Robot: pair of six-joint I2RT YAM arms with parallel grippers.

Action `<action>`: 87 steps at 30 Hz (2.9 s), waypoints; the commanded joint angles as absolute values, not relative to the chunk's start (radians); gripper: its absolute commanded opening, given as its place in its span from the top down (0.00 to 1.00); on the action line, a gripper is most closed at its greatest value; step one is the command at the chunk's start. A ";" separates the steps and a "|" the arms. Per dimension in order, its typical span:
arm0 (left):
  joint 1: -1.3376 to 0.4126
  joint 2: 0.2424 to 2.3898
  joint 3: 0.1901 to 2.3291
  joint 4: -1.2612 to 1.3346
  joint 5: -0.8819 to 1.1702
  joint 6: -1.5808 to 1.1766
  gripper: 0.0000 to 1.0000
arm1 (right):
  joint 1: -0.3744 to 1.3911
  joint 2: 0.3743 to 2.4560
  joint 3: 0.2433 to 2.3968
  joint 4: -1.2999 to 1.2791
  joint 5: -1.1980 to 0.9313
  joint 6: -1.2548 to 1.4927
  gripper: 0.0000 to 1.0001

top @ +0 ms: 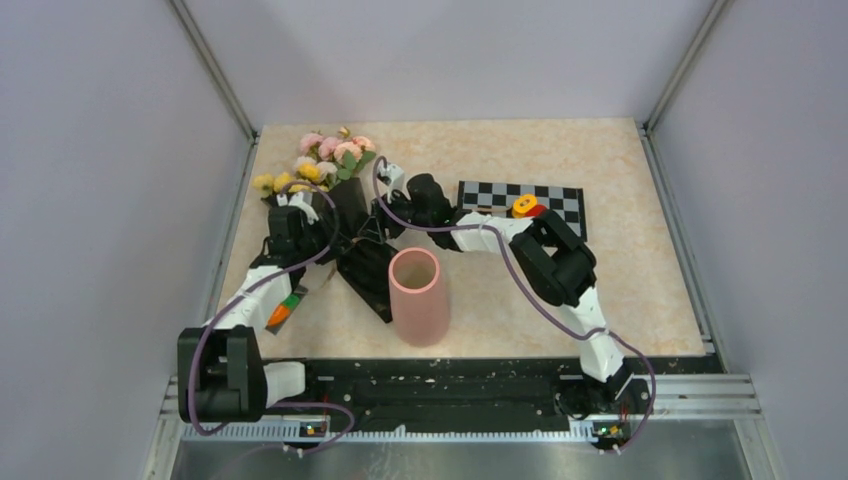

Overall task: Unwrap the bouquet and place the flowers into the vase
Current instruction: Untie the ribbon from the wrapping paper.

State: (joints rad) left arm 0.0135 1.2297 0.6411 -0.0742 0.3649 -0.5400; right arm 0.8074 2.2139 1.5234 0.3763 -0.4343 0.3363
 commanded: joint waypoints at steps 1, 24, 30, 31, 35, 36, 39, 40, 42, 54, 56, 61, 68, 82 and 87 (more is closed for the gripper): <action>0.017 1.216 0.569 0.032 0.431 -0.596 0.87 | 0.802 2.262 1.596 0.390 -0.476 0.342 0.48; 0.017 1.251 0.457 0.028 0.367 -0.632 0.95 | 0.828 2.289 1.643 0.334 -0.461 0.319 0.47; 0.017 1.260 0.468 0.017 0.360 -0.638 0.96 | 0.829 2.290 1.706 0.259 -0.478 0.308 0.49; 0.017 1.261 0.469 0.017 0.362 -0.639 0.96 | 0.830 2.290 1.708 0.258 -0.481 0.308 0.49; 0.017 1.263 0.469 0.017 0.360 -0.640 0.96 | 0.833 2.294 1.714 0.258 -0.506 0.315 0.51; 0.017 1.263 0.469 0.017 0.359 -0.639 0.96 | 0.836 2.294 1.717 0.258 -0.512 0.315 0.51; 0.018 1.265 0.472 0.014 0.357 -0.639 0.96 | 0.845 2.297 1.724 0.258 -0.532 0.310 0.52; 0.018 1.266 0.472 0.013 0.357 -0.640 0.96 | 0.848 2.302 1.735 0.253 -0.539 0.308 0.52; 0.018 1.265 0.472 0.013 0.357 -0.641 0.96 | 0.851 2.321 1.763 0.229 -0.548 0.307 0.52; 0.018 1.267 0.477 0.006 0.355 -0.639 0.97 | 0.859 2.359 1.808 0.194 -0.583 0.310 0.58; 0.018 1.266 0.479 0.005 0.354 -0.639 0.97 | 0.859 2.359 1.811 0.196 -0.585 0.311 0.58; 0.018 1.268 0.480 0.005 0.354 -0.641 0.97 | 0.861 2.390 1.848 0.168 -0.587 0.311 0.58; 0.018 1.268 0.480 0.004 0.354 -0.643 0.97 | 0.862 2.413 1.858 0.149 -0.595 0.306 0.64; 0.020 1.271 0.486 0.005 0.351 -0.643 0.98 | 0.873 2.407 1.835 0.166 -0.613 0.297 0.65; 0.020 1.274 0.489 0.005 0.351 -0.644 0.98 | 0.877 2.404 1.826 0.169 -0.615 0.285 0.67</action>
State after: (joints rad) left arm 0.0135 1.2613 0.4583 0.0055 0.3672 -0.6456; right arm 0.8501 2.4088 1.8156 0.1417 -0.5900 0.3134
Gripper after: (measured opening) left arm 0.030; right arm 0.349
